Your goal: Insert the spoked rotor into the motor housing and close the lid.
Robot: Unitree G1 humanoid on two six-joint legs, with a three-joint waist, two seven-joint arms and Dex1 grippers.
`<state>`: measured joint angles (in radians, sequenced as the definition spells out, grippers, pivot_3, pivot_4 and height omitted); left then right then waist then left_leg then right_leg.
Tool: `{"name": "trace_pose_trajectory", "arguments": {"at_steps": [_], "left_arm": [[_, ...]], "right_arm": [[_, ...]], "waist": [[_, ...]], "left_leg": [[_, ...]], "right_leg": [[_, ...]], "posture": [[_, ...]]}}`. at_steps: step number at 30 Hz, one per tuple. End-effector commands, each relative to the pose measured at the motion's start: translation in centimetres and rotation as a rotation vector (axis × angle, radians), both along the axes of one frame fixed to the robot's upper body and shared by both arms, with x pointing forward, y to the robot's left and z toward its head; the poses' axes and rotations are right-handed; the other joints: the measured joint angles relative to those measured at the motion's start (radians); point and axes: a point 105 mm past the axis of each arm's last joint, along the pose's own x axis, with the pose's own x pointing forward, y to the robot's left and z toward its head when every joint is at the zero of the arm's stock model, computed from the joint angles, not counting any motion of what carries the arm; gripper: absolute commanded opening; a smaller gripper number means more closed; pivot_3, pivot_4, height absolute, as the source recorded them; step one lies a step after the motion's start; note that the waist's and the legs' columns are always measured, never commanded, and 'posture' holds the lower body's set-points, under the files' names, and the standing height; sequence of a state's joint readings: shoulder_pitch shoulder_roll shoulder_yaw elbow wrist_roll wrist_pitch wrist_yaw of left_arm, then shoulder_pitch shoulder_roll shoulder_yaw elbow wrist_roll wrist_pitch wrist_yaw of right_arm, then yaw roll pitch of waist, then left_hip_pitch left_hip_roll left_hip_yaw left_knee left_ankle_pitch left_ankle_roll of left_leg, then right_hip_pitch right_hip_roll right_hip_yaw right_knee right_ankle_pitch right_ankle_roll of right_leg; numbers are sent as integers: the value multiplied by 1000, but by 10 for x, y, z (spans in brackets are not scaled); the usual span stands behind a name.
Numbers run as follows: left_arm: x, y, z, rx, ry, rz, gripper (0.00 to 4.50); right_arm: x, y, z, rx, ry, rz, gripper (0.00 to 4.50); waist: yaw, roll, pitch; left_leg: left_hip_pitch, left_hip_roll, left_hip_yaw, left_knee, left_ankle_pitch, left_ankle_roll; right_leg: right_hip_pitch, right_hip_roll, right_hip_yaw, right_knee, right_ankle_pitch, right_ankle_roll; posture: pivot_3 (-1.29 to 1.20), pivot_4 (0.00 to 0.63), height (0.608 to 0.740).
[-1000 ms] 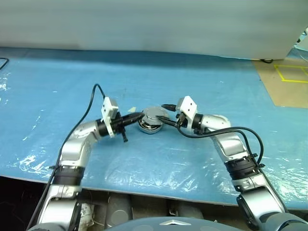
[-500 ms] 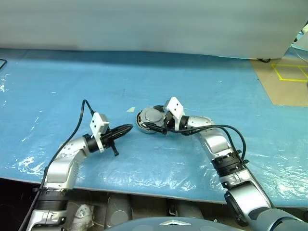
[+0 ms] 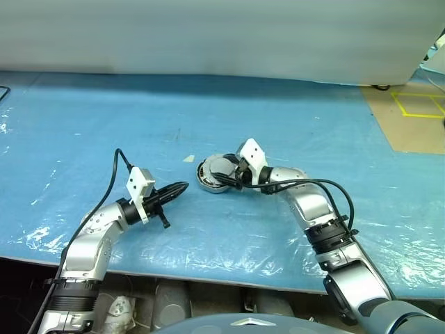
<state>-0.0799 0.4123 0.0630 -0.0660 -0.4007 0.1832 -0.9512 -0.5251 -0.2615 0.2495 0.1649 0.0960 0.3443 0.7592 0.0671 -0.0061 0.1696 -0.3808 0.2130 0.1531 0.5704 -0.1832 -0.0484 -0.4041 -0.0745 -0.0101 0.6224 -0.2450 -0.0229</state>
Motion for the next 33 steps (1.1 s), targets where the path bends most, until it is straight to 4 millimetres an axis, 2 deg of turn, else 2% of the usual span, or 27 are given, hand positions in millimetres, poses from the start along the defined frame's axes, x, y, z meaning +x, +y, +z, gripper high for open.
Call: {"name": "trace_pose_trajectory", "arguments": {"at_steps": [1,6,12,17,27,33], "left_arm": [[0,-5,10,-3,-49,-20,0],[2,-3,11,1,-55,-10,0],[1,1,7,9,-54,7,0],[0,4,1,18,-42,19,0],[-2,5,-3,16,-31,33,0],[-2,5,-5,13,-25,33,0]], "right_arm": [[-2,4,0,-2,-13,11,2967],[-5,10,0,-8,-23,35,2967],[-5,21,15,55,-10,44,2967],[-7,32,14,-35,-74,71,2967],[-13,46,28,-49,-110,96,2967],[-15,43,17,-113,-58,84,2967]], "waist": [[-1,0,0],[-2,0,0],[-13,0,0],[-25,0,0],[-23,0,0],[-23,0,0]], "left_leg": [[0,0,0,0,0,0],[1,0,0,0,0,0],[1,0,0,0,0,0],[1,0,0,0,0,0],[0,0,0,0,0,0],[0,0,0,0,0,0]], "right_leg": [[0,0,0,0,0,0],[0,0,0,0,0,0],[0,0,1,0,0,0],[0,0,0,0,0,0],[0,0,0,0,0,0],[0,0,0,0,0,0]], "posture": [[0,150,740],[0,150,740],[0,150,740],[0,150,740],[0,150,740],[0,150,740]]}}
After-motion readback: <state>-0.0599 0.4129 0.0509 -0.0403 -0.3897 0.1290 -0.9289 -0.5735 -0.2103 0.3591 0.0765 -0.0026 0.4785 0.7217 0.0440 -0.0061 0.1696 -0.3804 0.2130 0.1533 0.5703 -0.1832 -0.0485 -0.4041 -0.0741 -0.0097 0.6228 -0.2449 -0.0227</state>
